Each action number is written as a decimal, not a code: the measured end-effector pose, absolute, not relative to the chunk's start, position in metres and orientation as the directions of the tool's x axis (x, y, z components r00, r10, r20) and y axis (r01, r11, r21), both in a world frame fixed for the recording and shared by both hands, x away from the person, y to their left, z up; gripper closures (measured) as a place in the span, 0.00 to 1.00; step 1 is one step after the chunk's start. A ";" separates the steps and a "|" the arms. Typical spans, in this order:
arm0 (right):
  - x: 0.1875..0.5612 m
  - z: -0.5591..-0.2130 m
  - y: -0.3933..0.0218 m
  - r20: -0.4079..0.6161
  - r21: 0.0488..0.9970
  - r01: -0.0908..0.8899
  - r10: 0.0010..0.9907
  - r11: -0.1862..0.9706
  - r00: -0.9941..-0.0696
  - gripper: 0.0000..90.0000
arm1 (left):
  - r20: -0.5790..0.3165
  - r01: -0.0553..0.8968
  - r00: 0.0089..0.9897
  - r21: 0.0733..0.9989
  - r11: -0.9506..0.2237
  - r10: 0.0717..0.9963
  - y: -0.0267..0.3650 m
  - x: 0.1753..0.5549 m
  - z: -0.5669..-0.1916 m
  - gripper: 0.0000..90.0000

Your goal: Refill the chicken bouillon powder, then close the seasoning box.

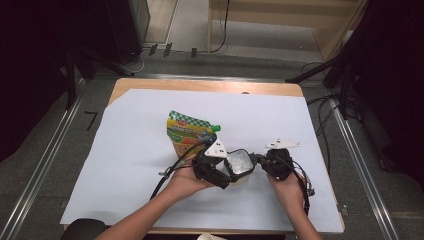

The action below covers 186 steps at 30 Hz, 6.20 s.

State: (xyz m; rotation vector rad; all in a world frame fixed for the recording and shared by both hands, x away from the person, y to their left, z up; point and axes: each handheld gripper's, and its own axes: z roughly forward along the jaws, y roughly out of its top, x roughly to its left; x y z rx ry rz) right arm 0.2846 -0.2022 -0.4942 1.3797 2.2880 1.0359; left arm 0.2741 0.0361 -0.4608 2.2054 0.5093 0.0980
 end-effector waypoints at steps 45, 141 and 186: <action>0.282 -0.490 -0.203 0.135 0.705 0.647 0.841 0.291 -0.525 1.00 | -0.218 0.336 0.938 0.762 -0.554 0.269 0.011 0.288 -0.413 0.72; 0.221 -0.456 -0.070 0.223 0.760 0.494 0.545 0.422 -0.808 0.66 | -0.324 0.463 0.882 0.732 -0.500 0.343 0.186 0.309 -0.376 0.57; 0.214 -0.484 -0.054 0.212 0.764 0.461 0.501 0.450 -0.839 0.61 | -0.325 0.506 0.851 0.720 -0.475 0.413 0.193 0.355 -0.399 0.70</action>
